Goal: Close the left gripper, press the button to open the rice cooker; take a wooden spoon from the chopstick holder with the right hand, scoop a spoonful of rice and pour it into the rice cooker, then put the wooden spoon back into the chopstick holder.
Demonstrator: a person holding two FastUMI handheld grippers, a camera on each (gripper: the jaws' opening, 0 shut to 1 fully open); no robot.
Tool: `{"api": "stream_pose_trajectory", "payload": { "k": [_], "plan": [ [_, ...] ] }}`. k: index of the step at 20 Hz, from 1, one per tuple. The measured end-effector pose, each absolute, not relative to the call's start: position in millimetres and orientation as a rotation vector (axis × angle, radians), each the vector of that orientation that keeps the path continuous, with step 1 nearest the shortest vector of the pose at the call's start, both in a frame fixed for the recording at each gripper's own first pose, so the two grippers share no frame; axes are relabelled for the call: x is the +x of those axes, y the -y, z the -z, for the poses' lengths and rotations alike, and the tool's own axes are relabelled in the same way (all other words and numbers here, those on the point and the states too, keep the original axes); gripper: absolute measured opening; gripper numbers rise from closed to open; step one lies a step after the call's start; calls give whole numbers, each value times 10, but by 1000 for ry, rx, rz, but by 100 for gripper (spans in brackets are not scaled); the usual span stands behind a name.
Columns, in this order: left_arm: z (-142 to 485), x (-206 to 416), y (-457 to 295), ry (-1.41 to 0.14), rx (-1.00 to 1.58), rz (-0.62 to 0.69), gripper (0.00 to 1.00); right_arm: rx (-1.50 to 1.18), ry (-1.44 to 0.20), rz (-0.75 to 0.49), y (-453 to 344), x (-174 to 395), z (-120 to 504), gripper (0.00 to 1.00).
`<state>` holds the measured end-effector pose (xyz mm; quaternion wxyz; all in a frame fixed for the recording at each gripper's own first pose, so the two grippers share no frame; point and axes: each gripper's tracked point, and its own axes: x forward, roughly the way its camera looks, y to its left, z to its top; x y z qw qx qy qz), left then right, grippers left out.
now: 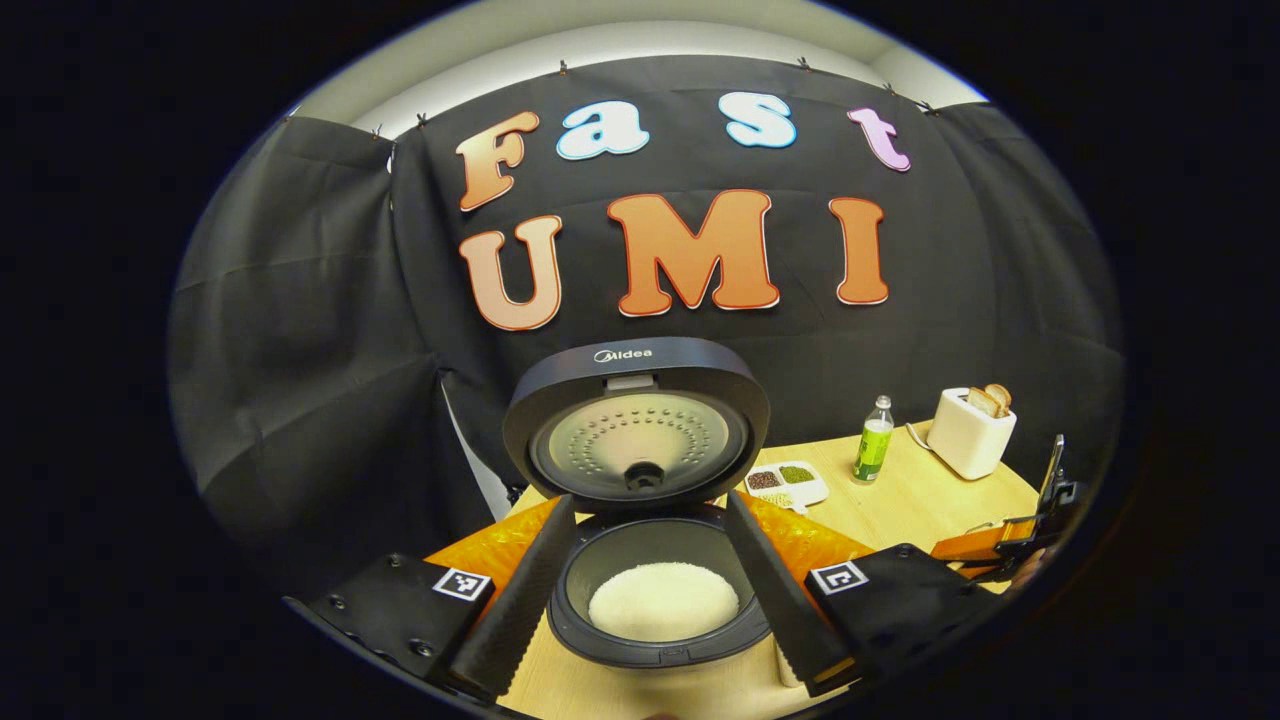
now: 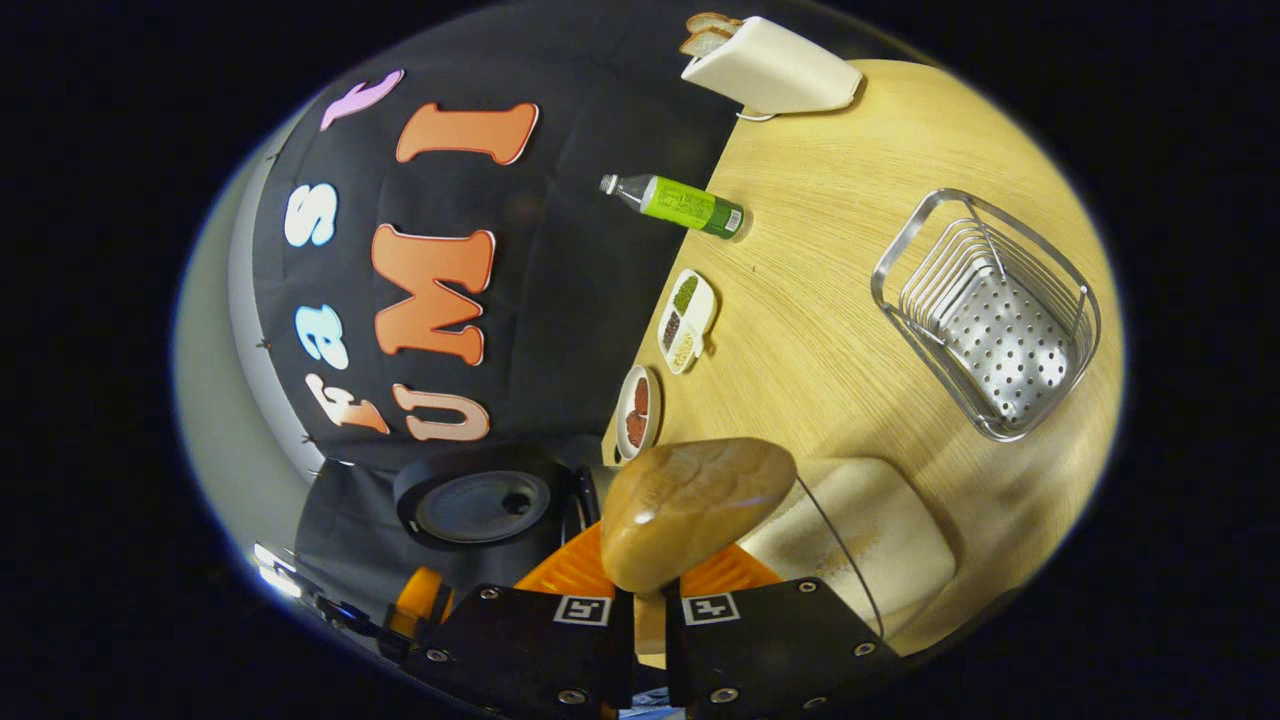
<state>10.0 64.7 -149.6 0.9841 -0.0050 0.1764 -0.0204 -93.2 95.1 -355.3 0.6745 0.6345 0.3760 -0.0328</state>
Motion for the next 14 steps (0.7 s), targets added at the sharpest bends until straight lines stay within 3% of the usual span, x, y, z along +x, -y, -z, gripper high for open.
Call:
{"api": "stream_pose_trajectory", "payload": {
  "k": [1,2,3,4,5,6,7,11,13,14],
  "plan": [
    [1484,83,-654,-351,-15,33,93,1477,-830,69,-937,-876,3464,12],
    [1472,86,-677,-347,-20,23,100,1534,-811,62,-925,-813,3365,12],
    [1451,74,-708,-341,-22,12,93,1576,-792,54,-909,-744,3278,12],
    [1428,76,-738,-332,-22,0,100,1613,-777,42,-906,-678,3191,12],
    [1411,67,-771,-324,-24,-12,93,1644,-770,26,-933,-633,3125,12],
    [1400,49,-788,-321,-32,-21,93,1680,-765,14,-974,-556,3066,12],
    [1402,15,-799,-320,-42,-27,100,1712,-758,-9,-1025,-474,2977,12],
    [1394,-75,-928,-309,-58,-60,100,1775,-737,-96,-1230,-189,2666,12],
    [1373,-128,-1017,-299,-71,-77,93,1802,-754,-121,-1389,-34,2585,12],
    [1364,-148,-1087,-294,-71,-93,100,1801,-769,-136,-1469,38,2563,12]
  ]
}}
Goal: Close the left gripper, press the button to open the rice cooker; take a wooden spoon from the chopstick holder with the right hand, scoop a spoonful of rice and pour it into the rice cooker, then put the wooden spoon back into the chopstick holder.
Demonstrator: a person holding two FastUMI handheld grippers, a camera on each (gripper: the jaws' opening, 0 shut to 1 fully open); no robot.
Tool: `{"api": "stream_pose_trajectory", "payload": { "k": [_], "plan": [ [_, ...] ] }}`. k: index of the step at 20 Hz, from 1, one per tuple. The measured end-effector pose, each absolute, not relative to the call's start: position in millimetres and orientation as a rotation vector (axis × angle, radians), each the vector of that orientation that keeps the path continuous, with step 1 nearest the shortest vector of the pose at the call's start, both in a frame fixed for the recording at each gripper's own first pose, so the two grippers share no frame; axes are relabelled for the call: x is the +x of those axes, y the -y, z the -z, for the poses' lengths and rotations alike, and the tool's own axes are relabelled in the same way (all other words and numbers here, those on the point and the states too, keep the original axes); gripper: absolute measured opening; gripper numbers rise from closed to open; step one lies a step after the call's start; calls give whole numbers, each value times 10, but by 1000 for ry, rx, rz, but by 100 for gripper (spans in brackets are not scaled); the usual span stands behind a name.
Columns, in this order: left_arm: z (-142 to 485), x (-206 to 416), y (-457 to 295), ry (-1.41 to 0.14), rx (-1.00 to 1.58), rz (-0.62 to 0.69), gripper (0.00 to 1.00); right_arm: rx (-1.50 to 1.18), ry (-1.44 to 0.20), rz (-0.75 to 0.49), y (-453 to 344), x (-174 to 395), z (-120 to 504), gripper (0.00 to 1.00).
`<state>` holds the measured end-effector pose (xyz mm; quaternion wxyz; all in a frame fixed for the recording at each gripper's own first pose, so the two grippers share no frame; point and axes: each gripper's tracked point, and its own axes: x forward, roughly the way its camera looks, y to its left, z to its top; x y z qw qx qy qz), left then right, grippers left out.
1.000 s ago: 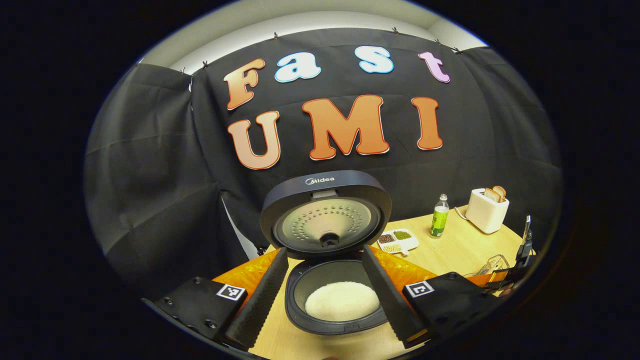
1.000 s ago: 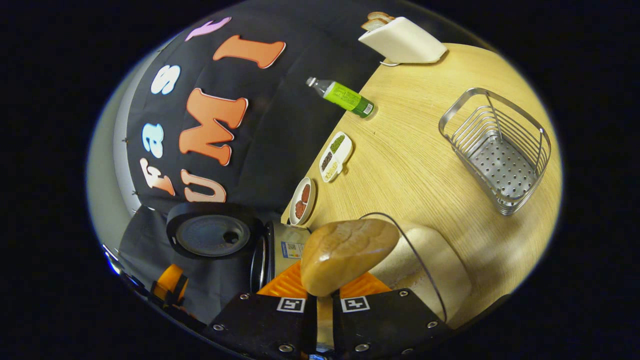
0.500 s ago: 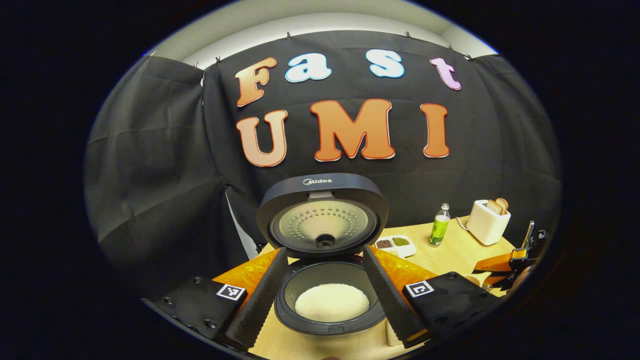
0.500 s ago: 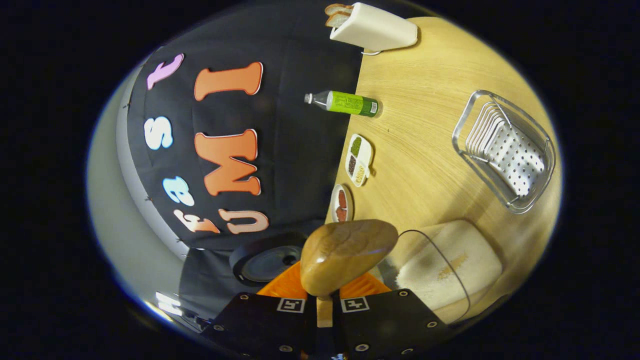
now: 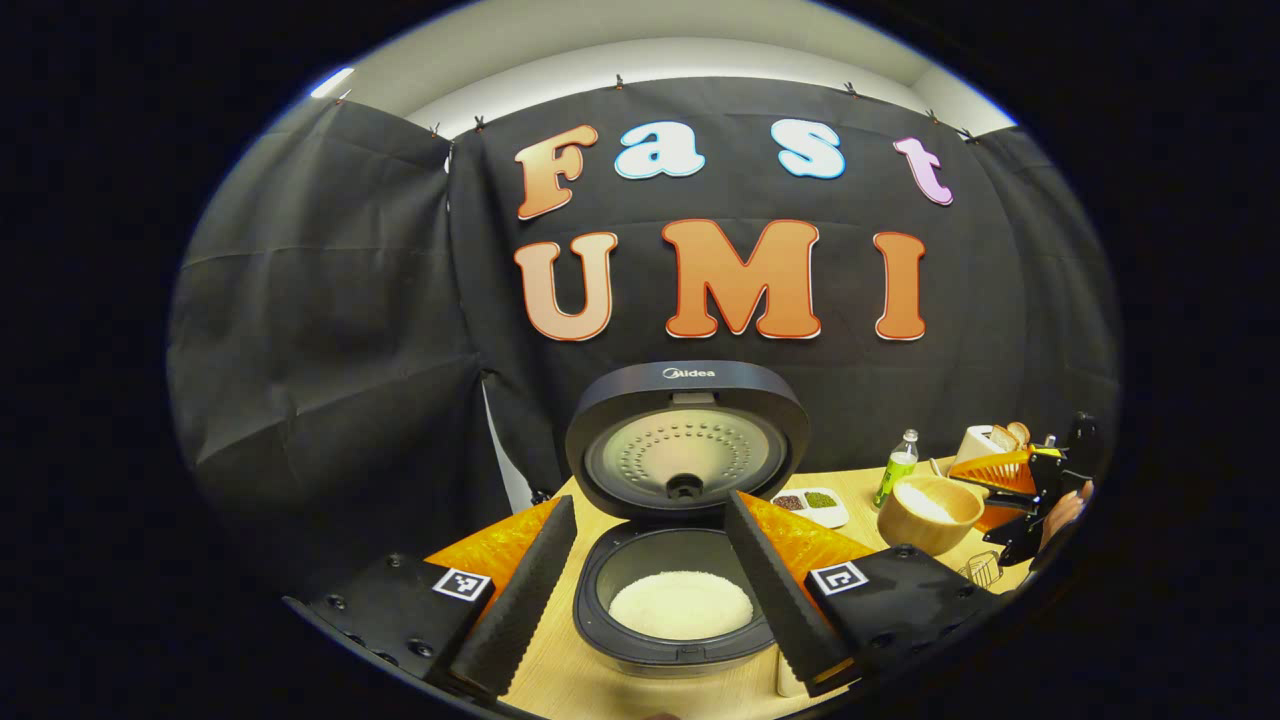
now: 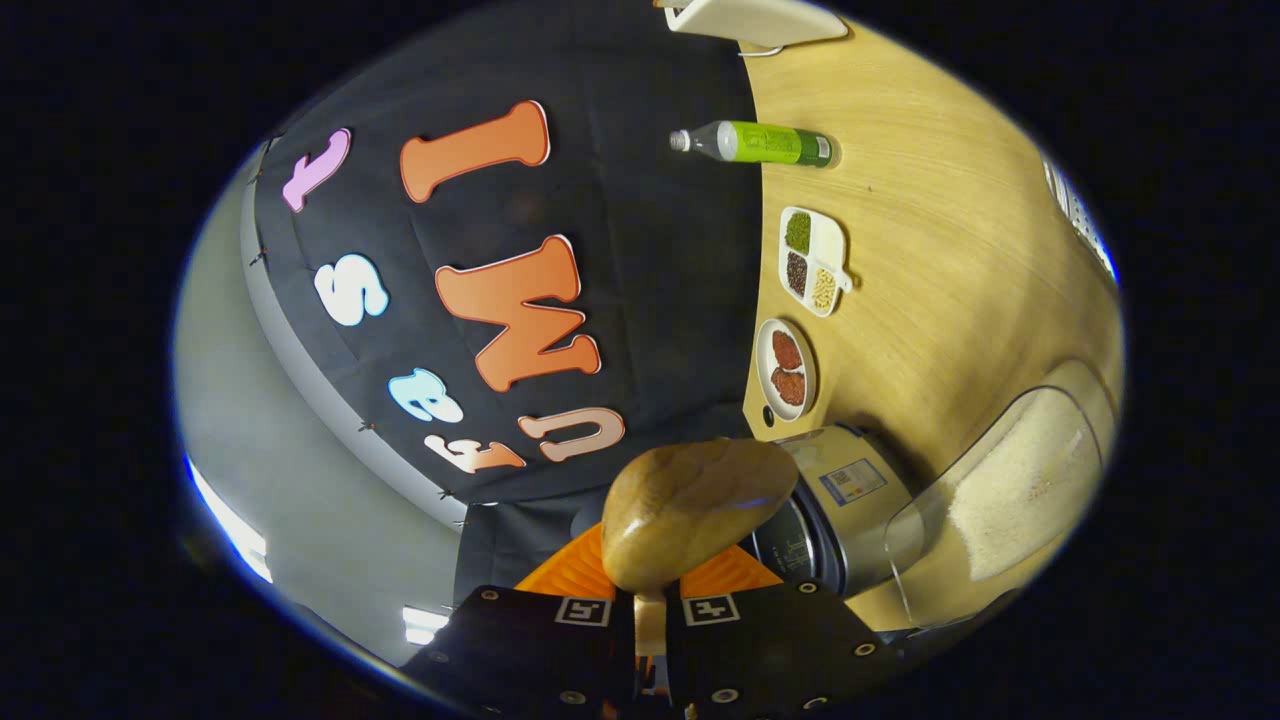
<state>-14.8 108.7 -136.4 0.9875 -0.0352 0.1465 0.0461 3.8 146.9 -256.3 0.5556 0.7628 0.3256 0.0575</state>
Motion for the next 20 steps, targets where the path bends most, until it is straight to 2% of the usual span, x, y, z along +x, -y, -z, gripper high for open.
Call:
{"api": "stream_pose_trajectory", "payload": {
  "k": [7,10,20],
  "plan": [
    [1328,-307,-1450,-269,-13,-176,100,1632,-818,-192,-1915,344,2509,12],
    [1337,-368,-1597,-268,-4,-203,94,1524,-833,-162,-1969,466,2620,12],
    [1454,-468,-1918,-299,-3,-252,93,1094,-770,-165,-2240,693,2507,12]
  ]
}}
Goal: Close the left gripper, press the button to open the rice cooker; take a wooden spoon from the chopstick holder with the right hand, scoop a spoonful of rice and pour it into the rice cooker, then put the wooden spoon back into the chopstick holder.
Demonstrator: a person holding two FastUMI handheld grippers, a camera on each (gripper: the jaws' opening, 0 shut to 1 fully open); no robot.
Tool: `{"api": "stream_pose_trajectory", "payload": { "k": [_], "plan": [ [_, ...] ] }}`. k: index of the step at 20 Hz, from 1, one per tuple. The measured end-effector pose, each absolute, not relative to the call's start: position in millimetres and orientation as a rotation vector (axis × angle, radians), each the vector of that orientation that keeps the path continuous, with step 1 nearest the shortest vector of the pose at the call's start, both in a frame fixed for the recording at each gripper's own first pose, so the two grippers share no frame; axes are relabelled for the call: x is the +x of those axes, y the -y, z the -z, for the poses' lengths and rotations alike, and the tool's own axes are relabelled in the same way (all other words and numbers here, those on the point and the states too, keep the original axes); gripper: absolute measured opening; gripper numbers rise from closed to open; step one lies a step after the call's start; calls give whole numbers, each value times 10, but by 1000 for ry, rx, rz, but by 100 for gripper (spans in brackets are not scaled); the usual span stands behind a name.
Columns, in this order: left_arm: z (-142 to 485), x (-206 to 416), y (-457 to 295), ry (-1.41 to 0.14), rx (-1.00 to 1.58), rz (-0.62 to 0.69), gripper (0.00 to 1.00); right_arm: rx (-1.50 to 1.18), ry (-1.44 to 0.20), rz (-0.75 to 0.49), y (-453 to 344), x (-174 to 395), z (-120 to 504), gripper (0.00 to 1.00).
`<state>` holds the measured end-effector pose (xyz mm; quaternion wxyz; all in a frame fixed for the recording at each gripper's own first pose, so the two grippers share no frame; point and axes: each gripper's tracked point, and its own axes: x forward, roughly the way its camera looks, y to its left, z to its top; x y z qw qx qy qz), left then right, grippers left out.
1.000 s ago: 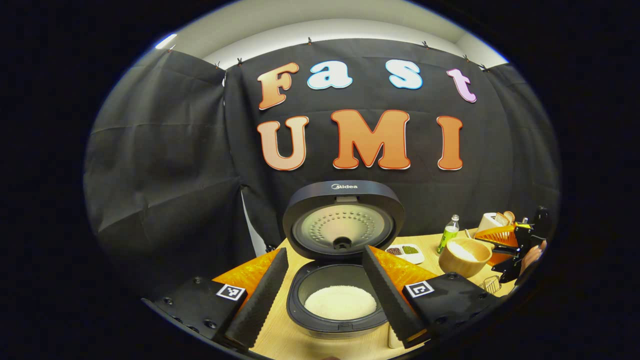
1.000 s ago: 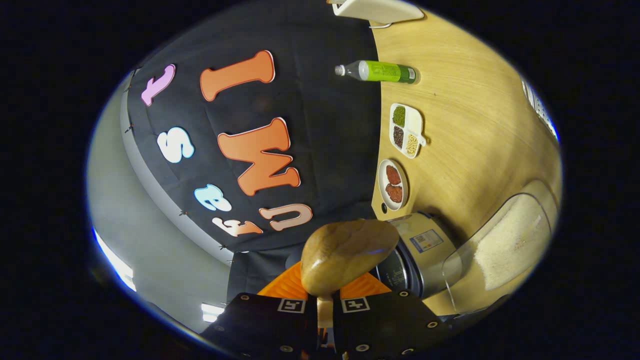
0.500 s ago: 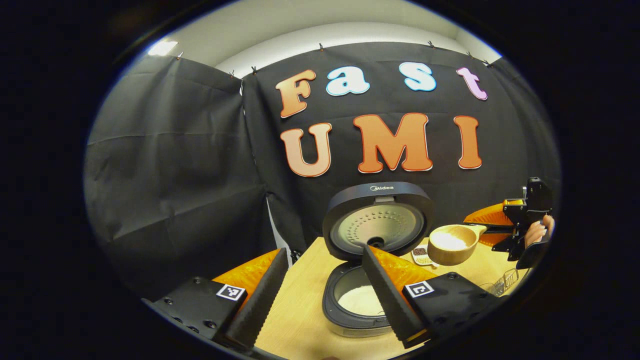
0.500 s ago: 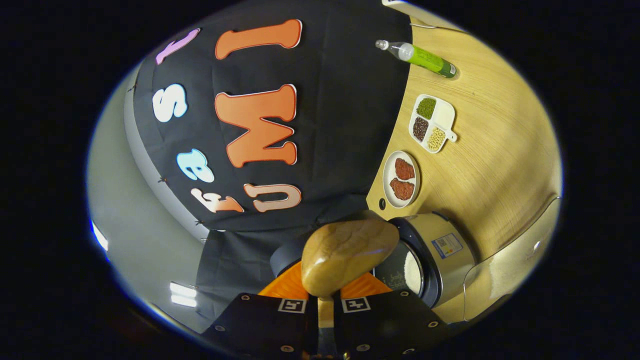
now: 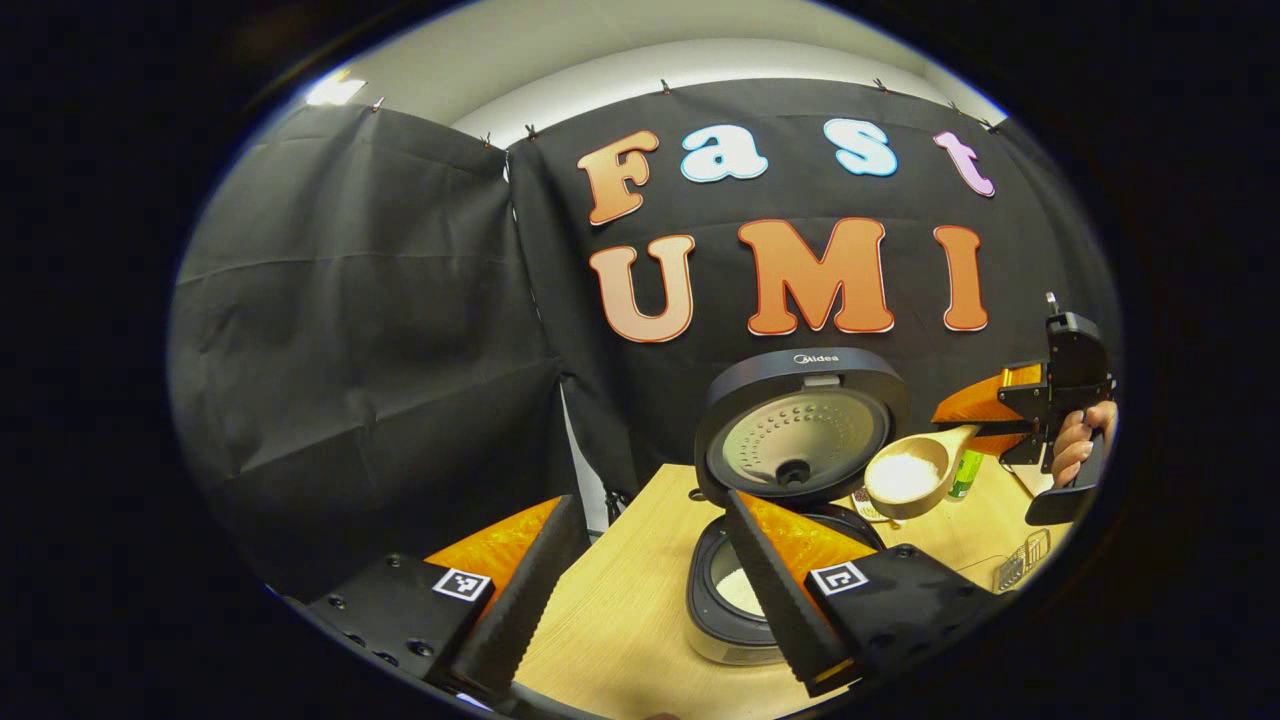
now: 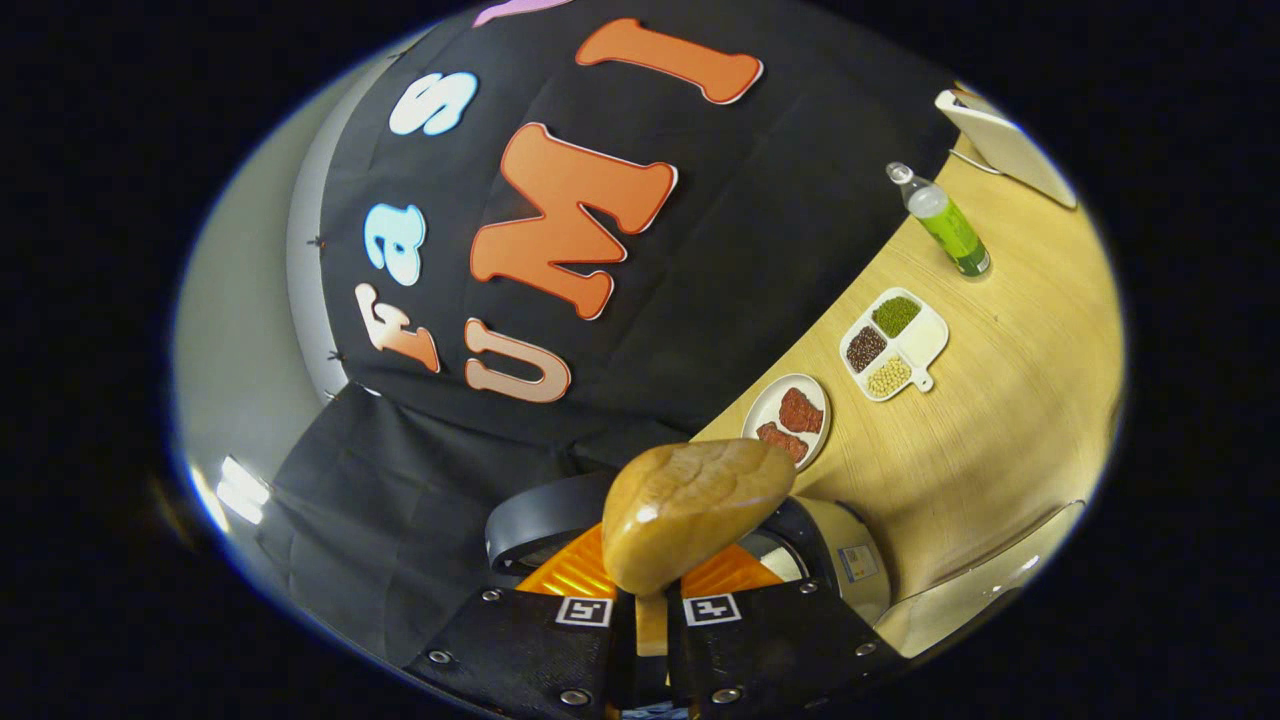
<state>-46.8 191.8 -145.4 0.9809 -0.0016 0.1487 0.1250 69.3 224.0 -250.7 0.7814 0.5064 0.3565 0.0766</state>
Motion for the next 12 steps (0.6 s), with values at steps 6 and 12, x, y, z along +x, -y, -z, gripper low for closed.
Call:
{"api": "stream_pose_trajectory", "payload": {
  "k": [6,12],
  "plan": [
    [1479,-455,-2049,-305,-22,-257,93,835,-695,-179,-2385,770,2405,12],
    [1556,-432,-2066,-320,-31,-243,93,652,-621,-126,-2360,835,2390,12]
  ]
}}
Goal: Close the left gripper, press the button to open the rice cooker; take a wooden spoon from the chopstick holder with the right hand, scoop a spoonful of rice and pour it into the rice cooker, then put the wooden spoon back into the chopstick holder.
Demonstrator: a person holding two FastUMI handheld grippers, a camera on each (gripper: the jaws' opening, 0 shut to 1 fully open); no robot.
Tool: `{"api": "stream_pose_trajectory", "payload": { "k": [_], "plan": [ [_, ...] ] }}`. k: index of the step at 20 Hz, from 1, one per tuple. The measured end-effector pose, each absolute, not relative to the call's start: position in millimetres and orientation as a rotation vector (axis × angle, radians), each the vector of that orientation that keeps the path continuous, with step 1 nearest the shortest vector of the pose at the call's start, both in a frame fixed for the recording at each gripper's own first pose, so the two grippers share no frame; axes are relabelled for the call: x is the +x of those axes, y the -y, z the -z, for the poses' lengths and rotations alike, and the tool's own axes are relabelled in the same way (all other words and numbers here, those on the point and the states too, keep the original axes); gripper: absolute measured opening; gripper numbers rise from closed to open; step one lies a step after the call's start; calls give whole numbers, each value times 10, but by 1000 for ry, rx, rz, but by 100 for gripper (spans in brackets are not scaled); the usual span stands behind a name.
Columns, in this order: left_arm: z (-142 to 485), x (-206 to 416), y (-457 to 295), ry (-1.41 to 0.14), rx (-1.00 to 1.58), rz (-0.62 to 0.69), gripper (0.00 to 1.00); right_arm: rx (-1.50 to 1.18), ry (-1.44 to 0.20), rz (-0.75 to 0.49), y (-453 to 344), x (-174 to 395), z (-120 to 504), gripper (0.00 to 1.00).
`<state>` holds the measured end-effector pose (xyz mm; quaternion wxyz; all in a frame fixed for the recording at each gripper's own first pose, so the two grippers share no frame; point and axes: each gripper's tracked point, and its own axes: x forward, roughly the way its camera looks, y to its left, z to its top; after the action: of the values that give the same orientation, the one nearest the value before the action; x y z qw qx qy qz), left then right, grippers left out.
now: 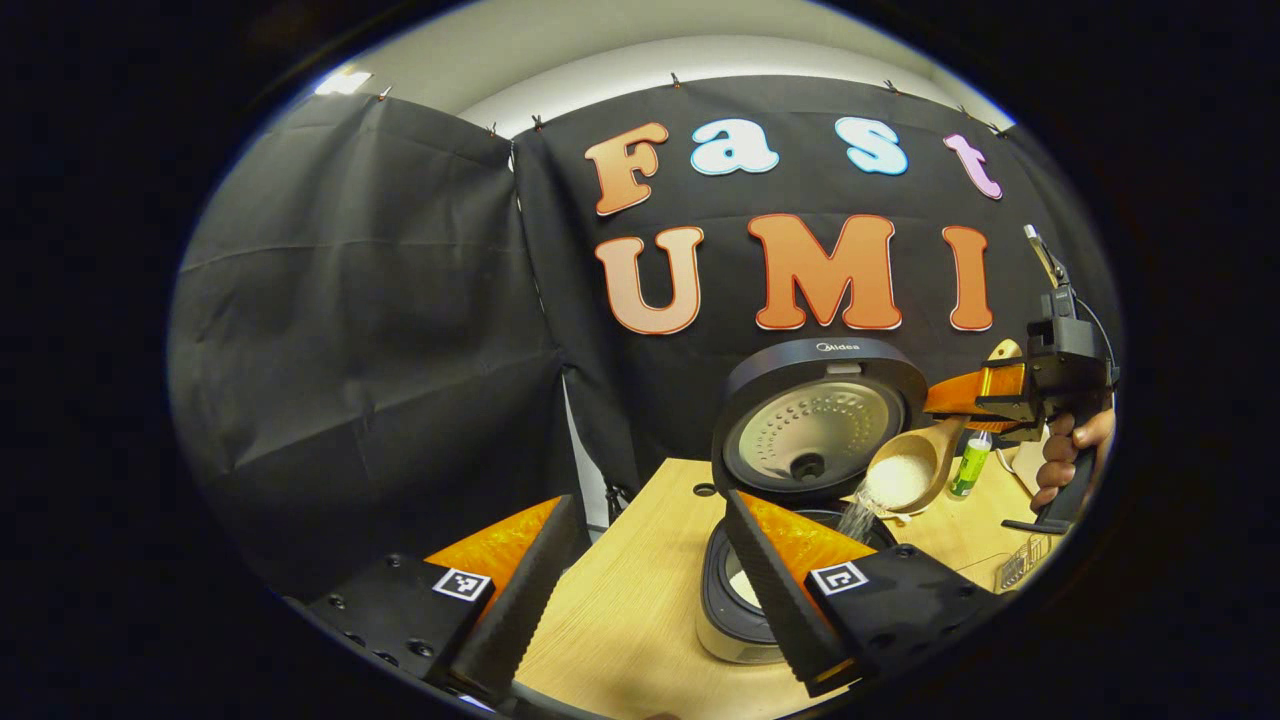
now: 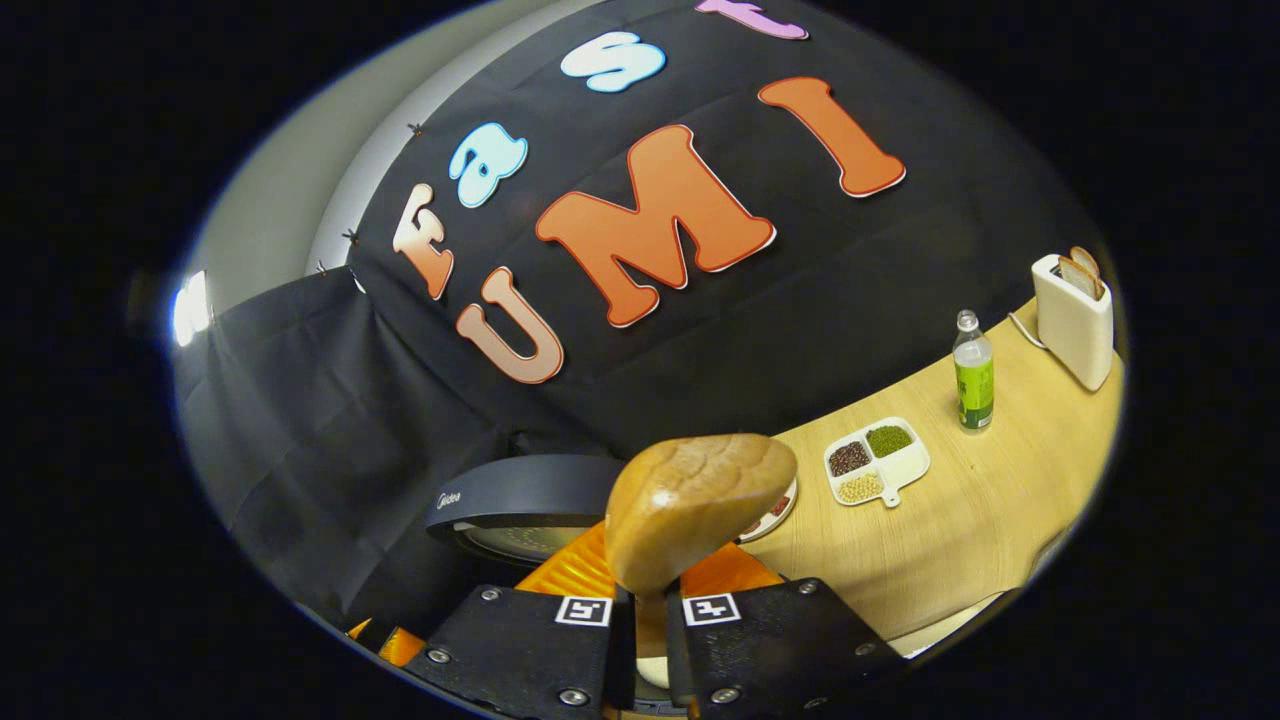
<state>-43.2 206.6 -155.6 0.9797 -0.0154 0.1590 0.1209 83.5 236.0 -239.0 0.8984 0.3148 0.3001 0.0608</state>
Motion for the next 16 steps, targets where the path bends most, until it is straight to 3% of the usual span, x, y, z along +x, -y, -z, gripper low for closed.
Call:
{"api": "stream_pose_trajectory", "payload": {
  "k": [2,3,5,13,14,15,16],
  "plan": [
    [1574,-432,-2082,-324,-31,-239,93,626,-613,-108,-2348,840,2402,12],
    [1590,-429,-2090,-328,-32,-235,100,612,-614,-99,-2349,836,2423,12],
    [1614,-419,-2112,-334,-35,-232,93,597,-618,-87,-2350,802,2455,12],
    [1742,-383,-2169,-359,-52,-196,93,574,-632,-37,-2474,706,2581,12],
    [1754,-369,-2186,-361,-52,-190,100,563,-631,-41,-2504,705,2578,12],
    [1761,-357,-2202,-361,-52,-186,93,549,-628,-47,-2537,692,2571,12],
    [1767,-341,-2214,-361,-54,-181,100,533,-623,-53,-2570,682,2563,12]
  ]
}}
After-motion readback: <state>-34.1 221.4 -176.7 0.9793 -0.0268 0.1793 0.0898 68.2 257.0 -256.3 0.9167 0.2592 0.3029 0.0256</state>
